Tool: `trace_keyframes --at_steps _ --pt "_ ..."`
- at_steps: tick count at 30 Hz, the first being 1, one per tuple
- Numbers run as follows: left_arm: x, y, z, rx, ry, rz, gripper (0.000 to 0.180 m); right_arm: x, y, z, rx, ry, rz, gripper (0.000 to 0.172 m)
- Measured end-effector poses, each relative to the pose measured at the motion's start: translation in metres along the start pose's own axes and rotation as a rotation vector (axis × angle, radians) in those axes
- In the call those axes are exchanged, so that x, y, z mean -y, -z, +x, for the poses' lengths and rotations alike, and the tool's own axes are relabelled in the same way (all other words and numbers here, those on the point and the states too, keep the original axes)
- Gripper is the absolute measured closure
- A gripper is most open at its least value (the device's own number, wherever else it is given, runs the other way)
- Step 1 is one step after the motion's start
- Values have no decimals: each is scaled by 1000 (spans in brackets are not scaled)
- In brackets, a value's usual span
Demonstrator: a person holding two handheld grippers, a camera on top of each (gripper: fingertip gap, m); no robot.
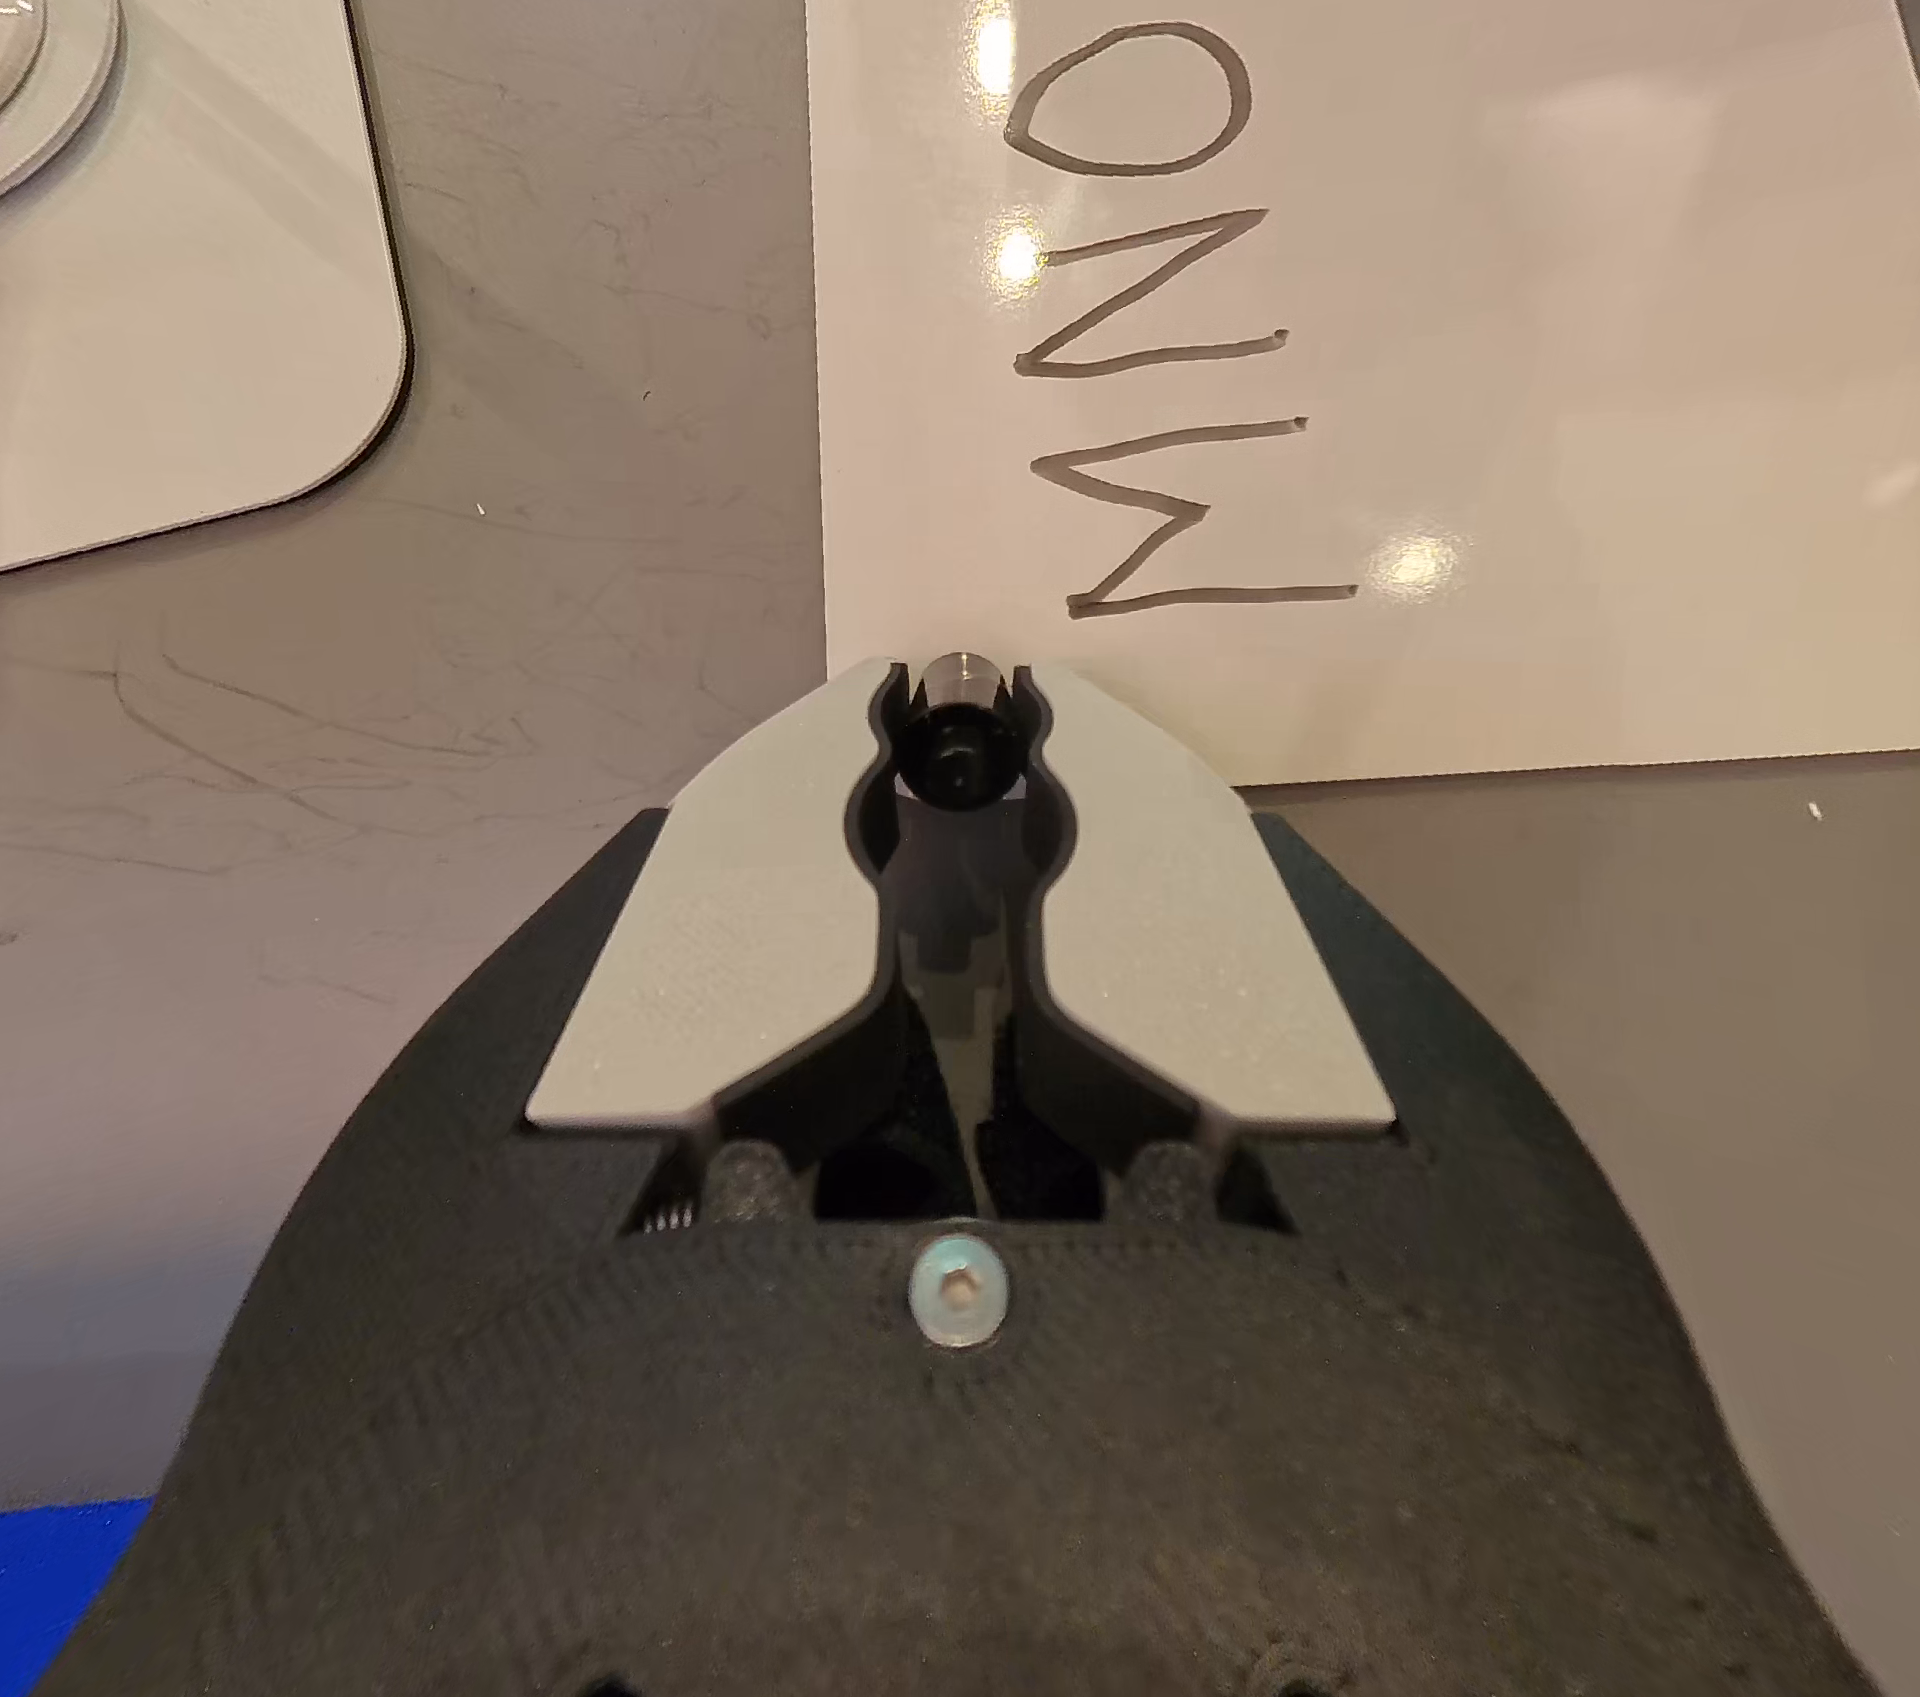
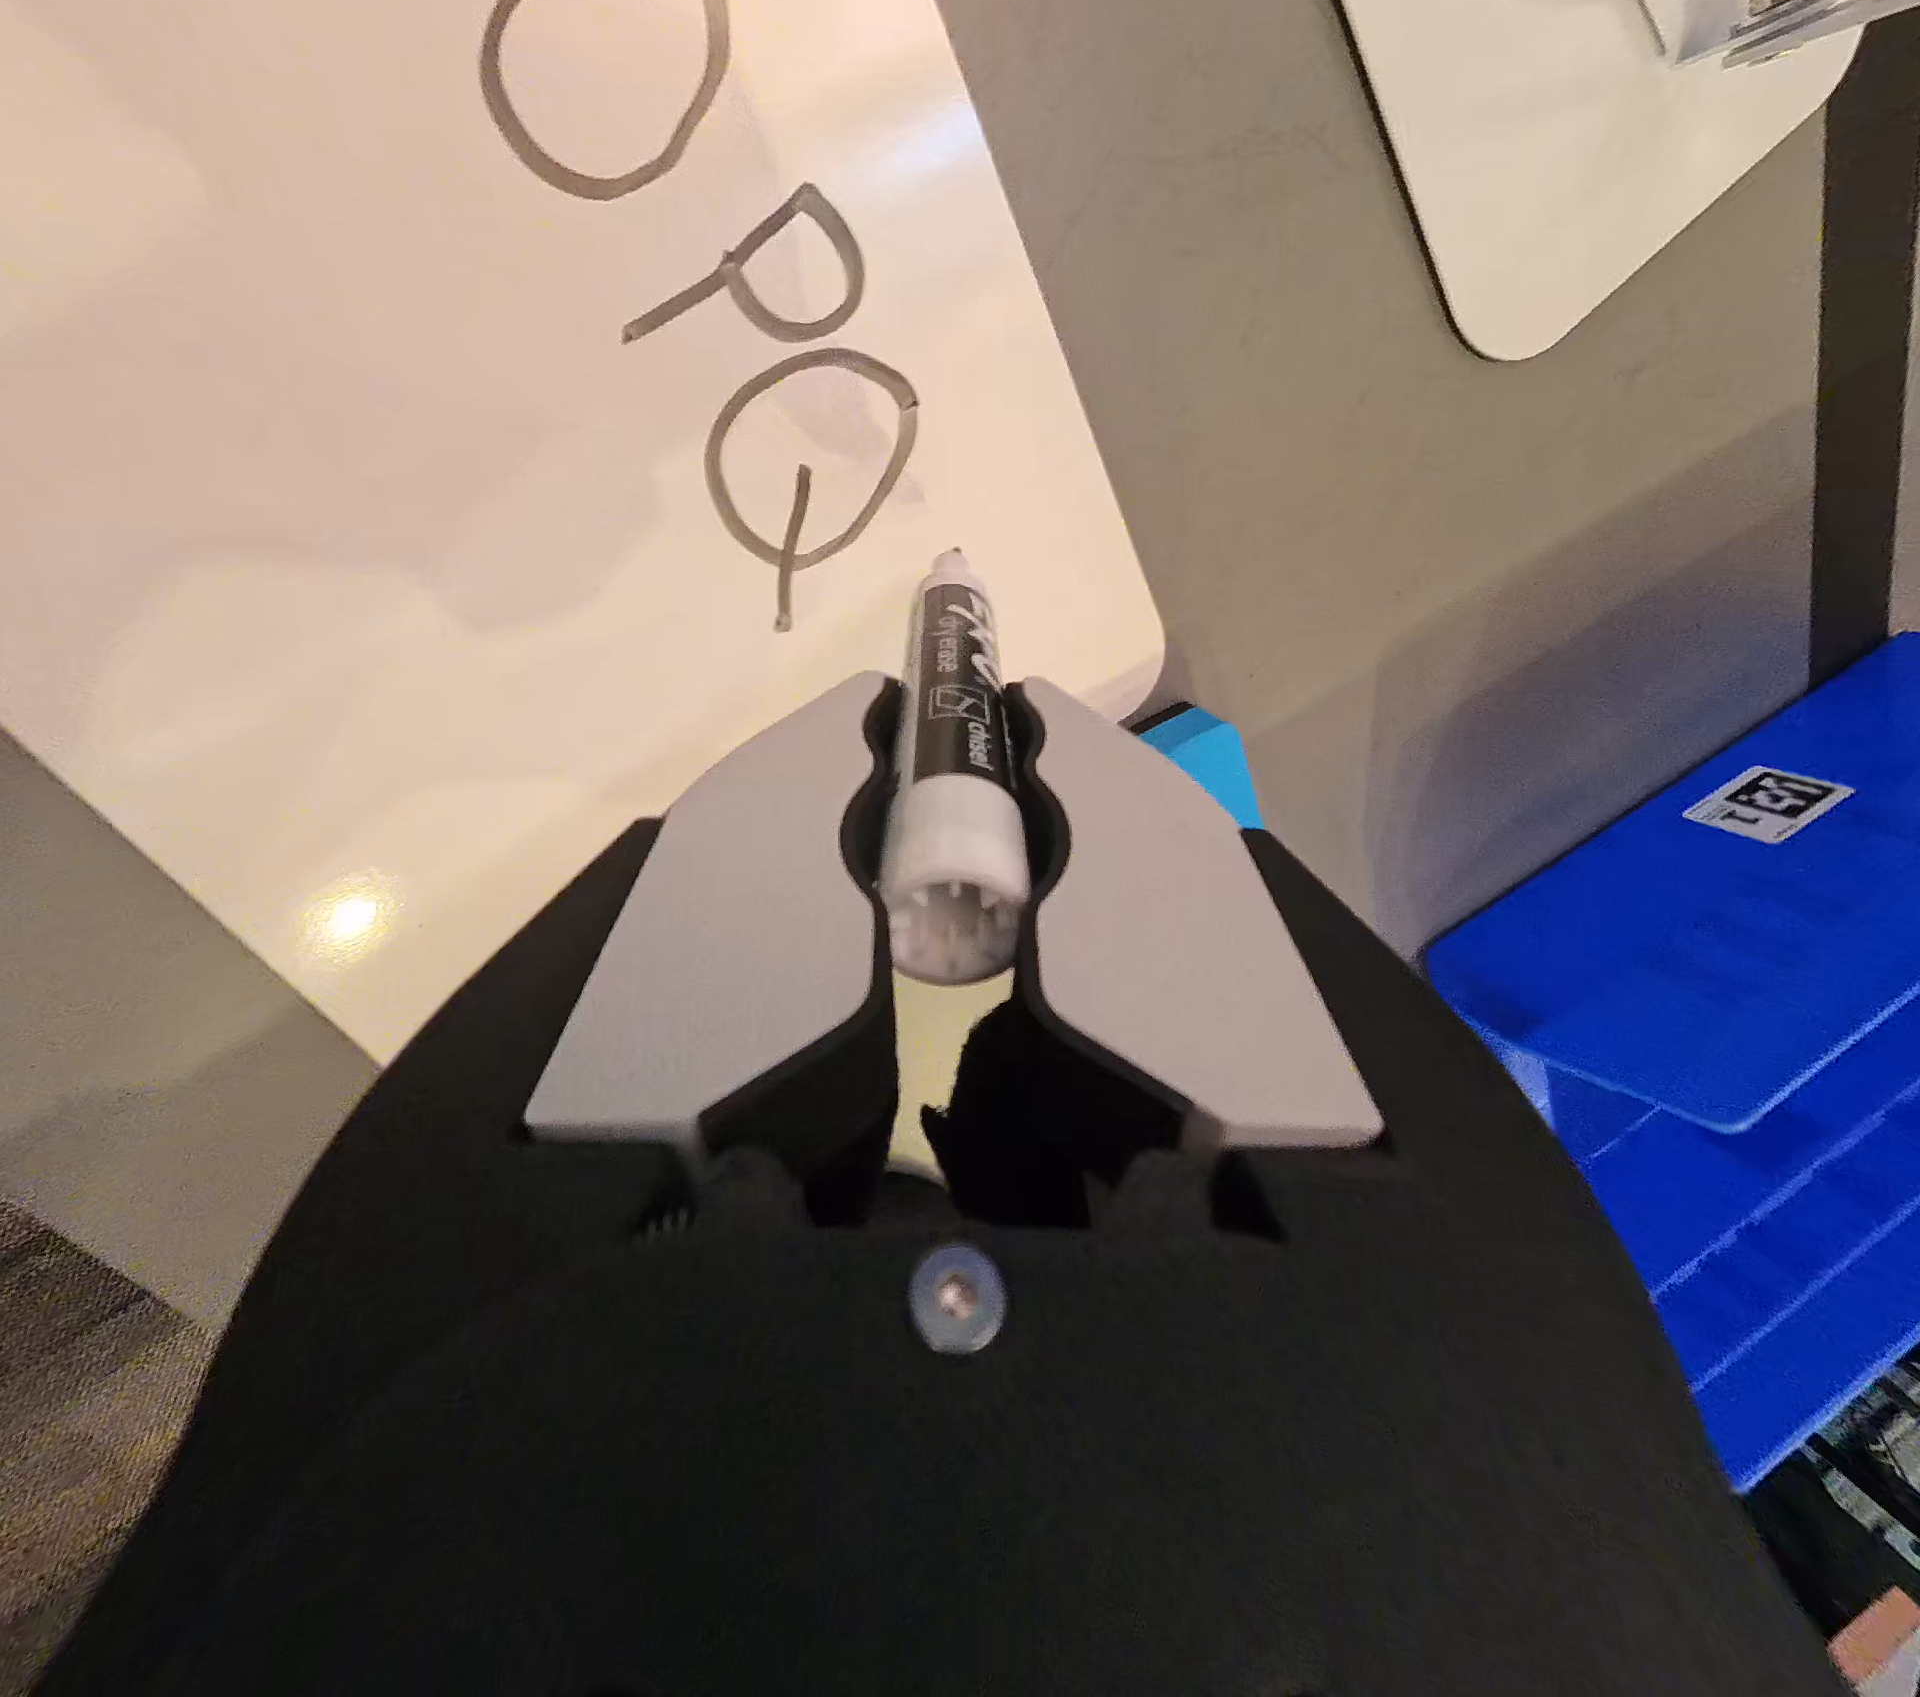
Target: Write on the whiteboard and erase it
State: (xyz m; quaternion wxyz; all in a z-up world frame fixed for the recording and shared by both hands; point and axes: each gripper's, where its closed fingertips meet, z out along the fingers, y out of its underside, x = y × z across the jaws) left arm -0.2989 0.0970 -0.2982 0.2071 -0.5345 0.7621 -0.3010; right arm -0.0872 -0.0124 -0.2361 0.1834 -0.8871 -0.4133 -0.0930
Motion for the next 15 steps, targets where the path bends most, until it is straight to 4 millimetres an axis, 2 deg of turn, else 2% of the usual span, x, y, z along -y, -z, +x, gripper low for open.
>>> trace_keyframes --at_steps 7,11,15 --pt "0 0 0 -2 1 0 161 -1 -16 9 7 5 -29 151" --pt "0 0 0 -3 2 0 161 -4 -15 8 15 -1 -29 151" --pt "0 0 0 -3 3 1 161 -10 -9 -2 30 5 -43 151"
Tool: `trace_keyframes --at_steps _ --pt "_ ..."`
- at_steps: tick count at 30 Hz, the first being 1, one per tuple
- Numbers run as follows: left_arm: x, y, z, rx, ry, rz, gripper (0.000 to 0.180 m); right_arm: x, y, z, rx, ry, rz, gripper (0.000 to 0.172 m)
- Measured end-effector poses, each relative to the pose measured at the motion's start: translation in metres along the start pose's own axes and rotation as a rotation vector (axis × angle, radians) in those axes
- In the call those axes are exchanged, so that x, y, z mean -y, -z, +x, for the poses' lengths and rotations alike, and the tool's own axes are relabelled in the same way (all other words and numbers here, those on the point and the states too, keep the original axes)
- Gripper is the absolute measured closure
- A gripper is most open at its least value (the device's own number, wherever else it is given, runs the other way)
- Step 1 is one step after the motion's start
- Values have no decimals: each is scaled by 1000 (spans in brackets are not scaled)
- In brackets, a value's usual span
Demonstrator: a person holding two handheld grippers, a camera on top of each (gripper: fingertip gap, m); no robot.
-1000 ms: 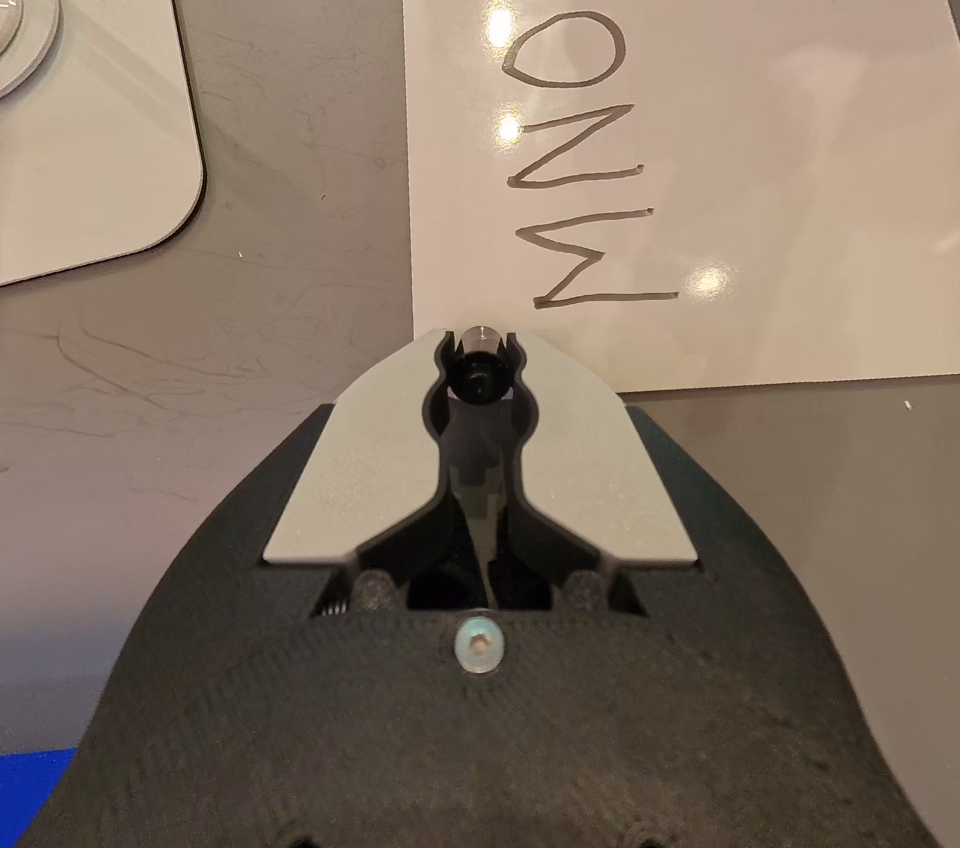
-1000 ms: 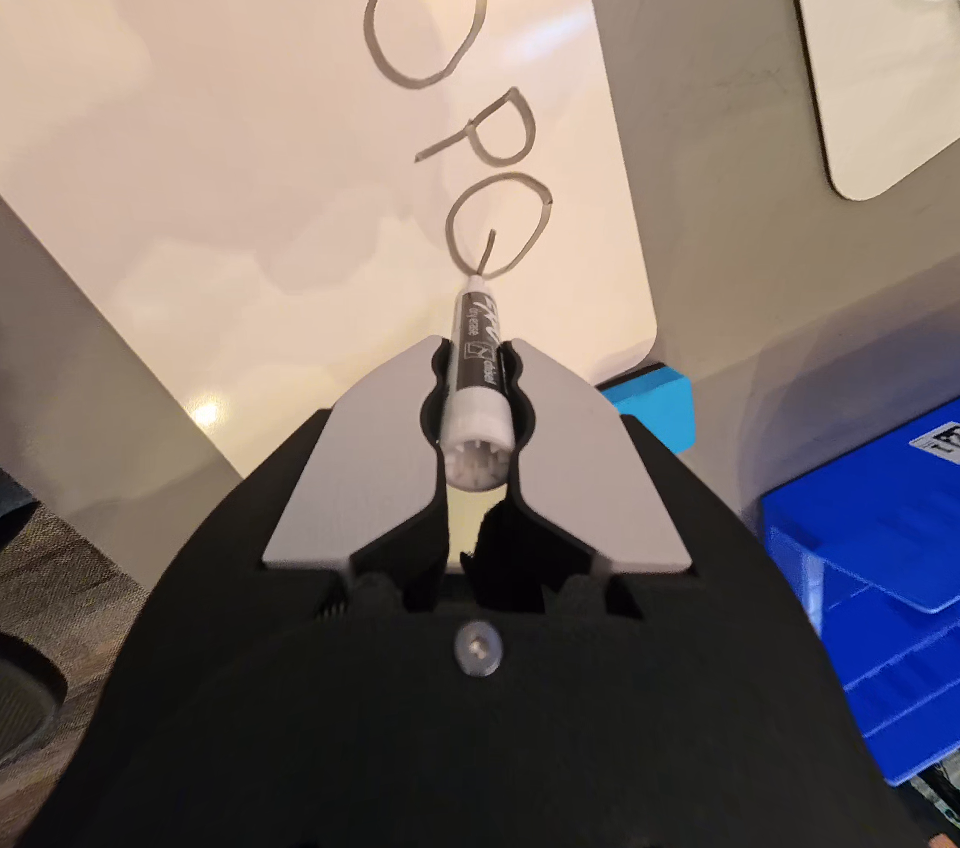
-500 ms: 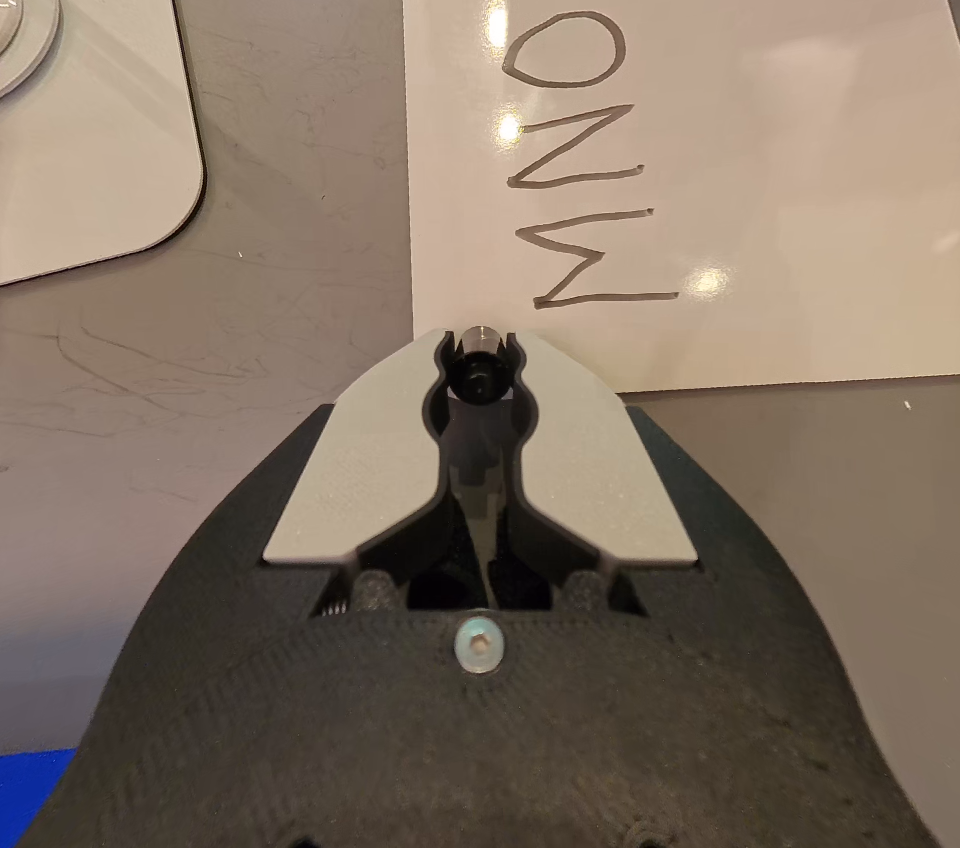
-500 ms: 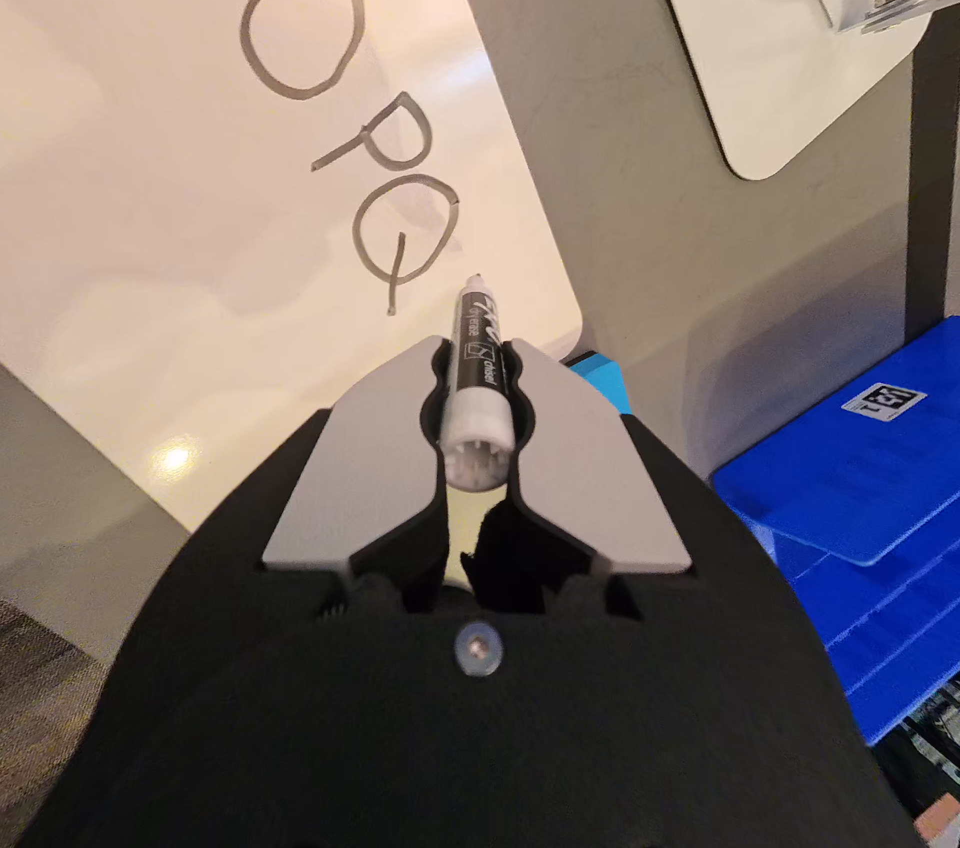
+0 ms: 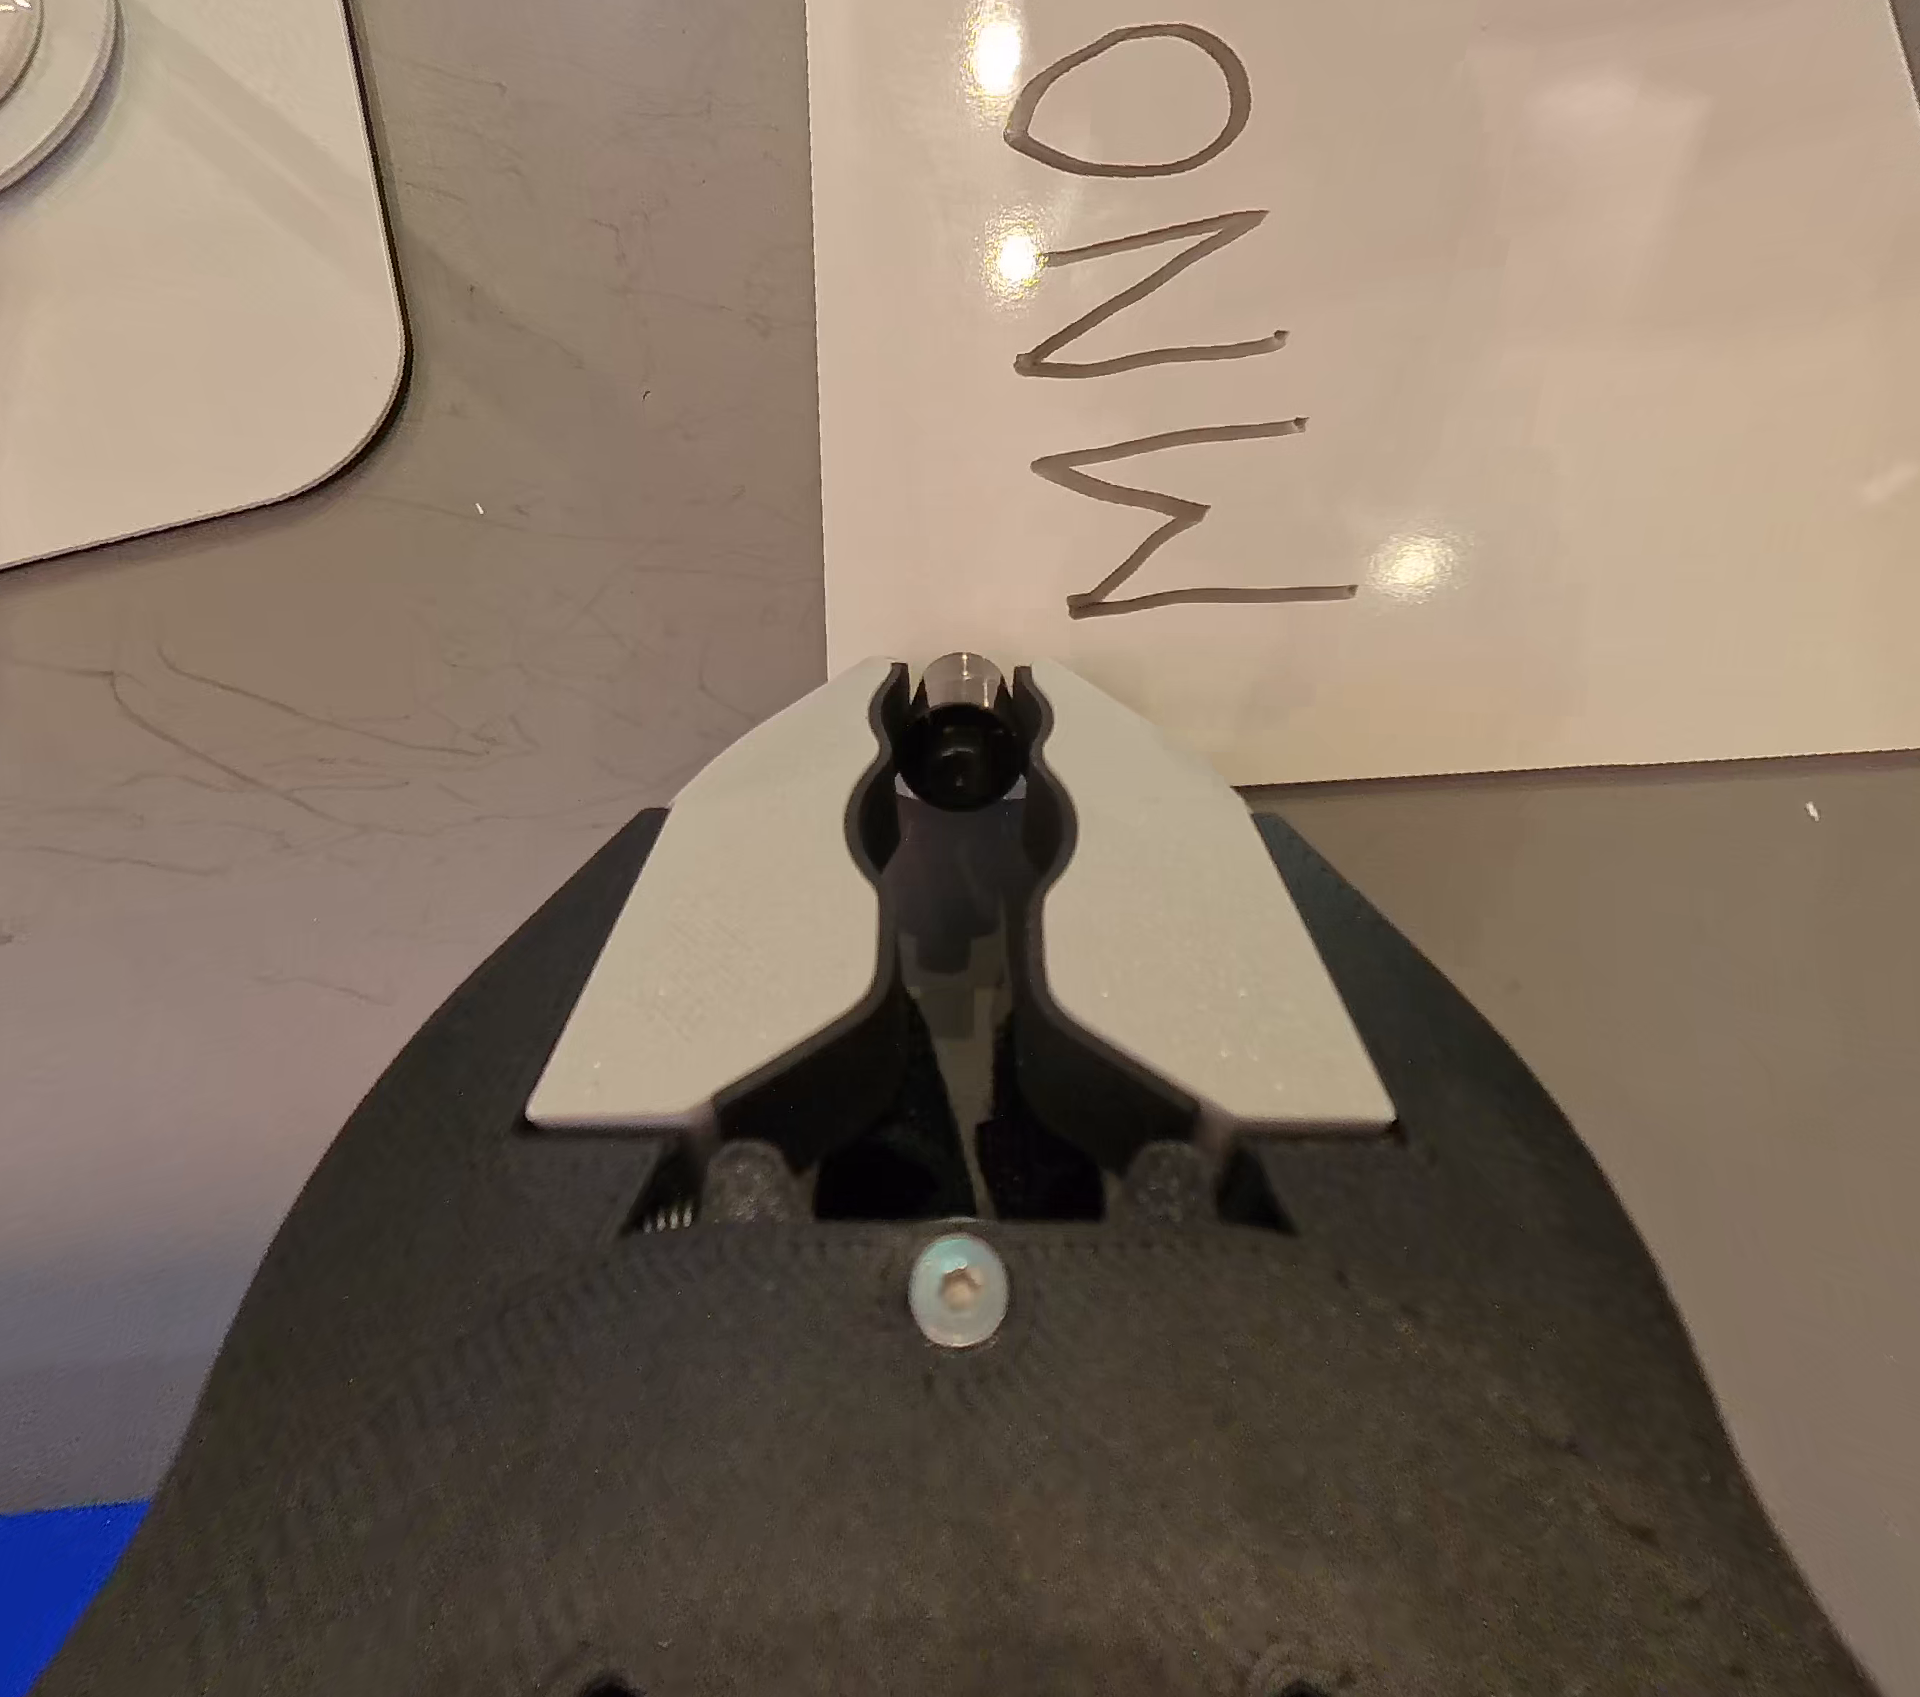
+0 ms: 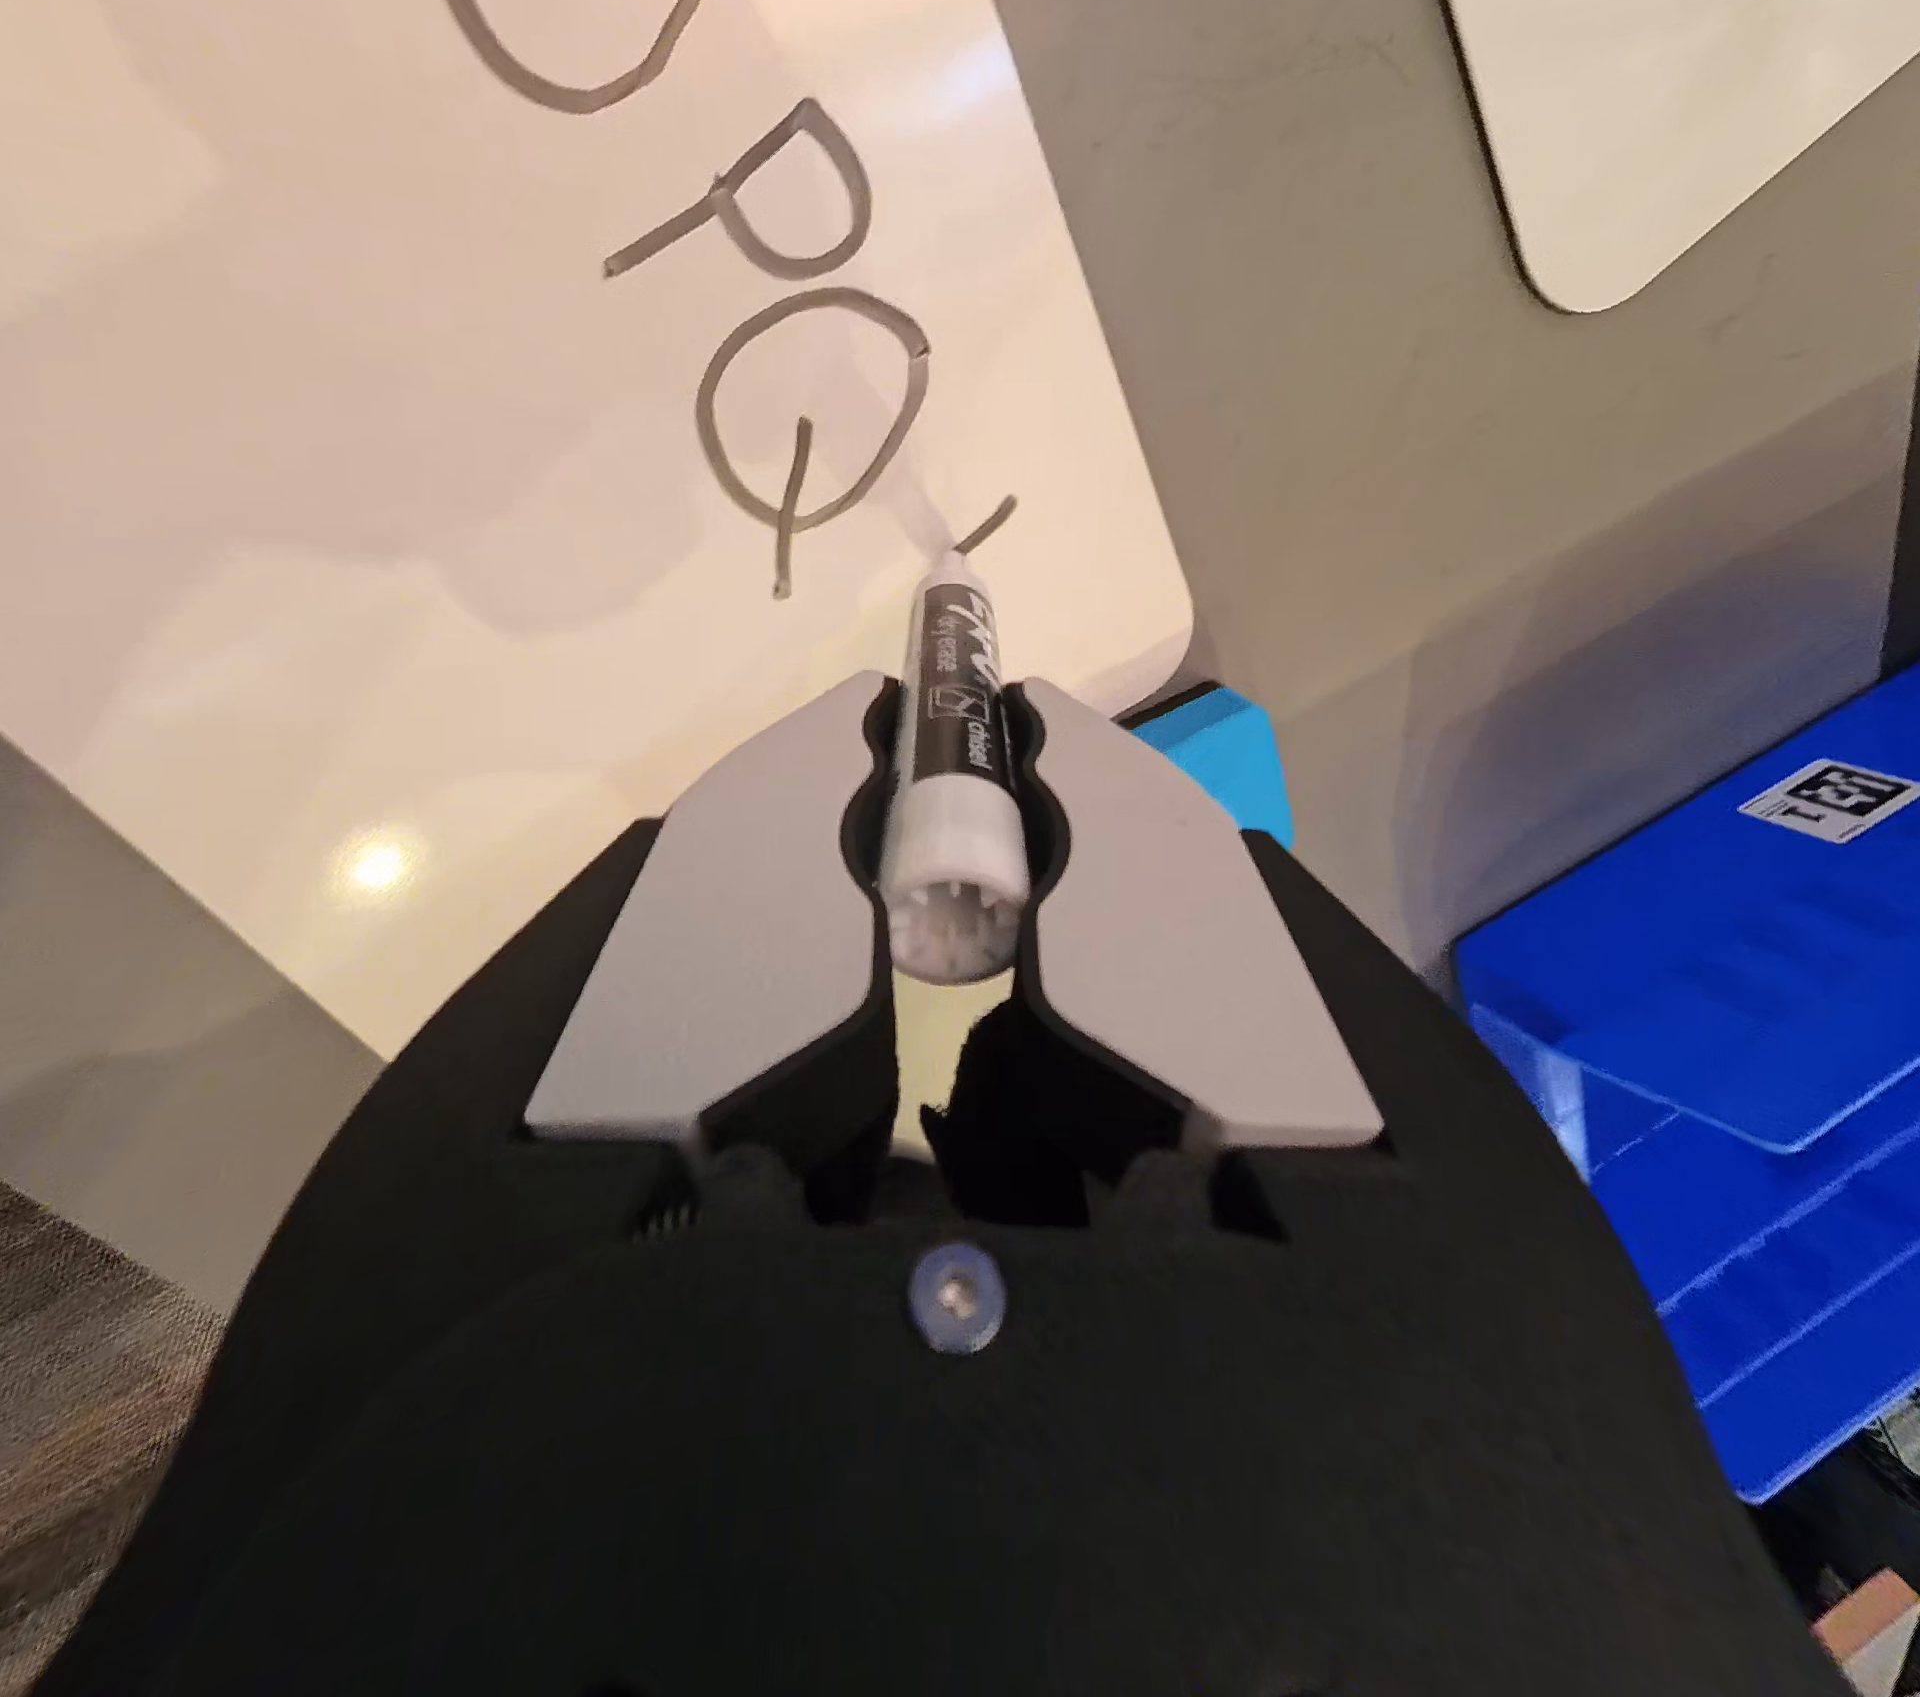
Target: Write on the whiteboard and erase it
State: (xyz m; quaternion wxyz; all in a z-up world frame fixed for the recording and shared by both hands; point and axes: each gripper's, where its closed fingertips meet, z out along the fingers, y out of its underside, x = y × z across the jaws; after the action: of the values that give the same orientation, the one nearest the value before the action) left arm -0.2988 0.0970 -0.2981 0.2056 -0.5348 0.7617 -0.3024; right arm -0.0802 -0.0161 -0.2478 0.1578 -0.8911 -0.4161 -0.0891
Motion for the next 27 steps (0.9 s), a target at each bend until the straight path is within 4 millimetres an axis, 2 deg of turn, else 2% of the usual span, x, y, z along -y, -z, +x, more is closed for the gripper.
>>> trace_keyframes --at_steps 9,17,27 --pt "0 0 0 2 -2 -1 161 -16 14 -31 15 -8 -11 151" --pt "0 0 0 4 -2 -1 161 2 16 -6 -51 -20 44 151" --pt "0 0 0 1 0 0 161 12 11 2 -54 6 42 151"
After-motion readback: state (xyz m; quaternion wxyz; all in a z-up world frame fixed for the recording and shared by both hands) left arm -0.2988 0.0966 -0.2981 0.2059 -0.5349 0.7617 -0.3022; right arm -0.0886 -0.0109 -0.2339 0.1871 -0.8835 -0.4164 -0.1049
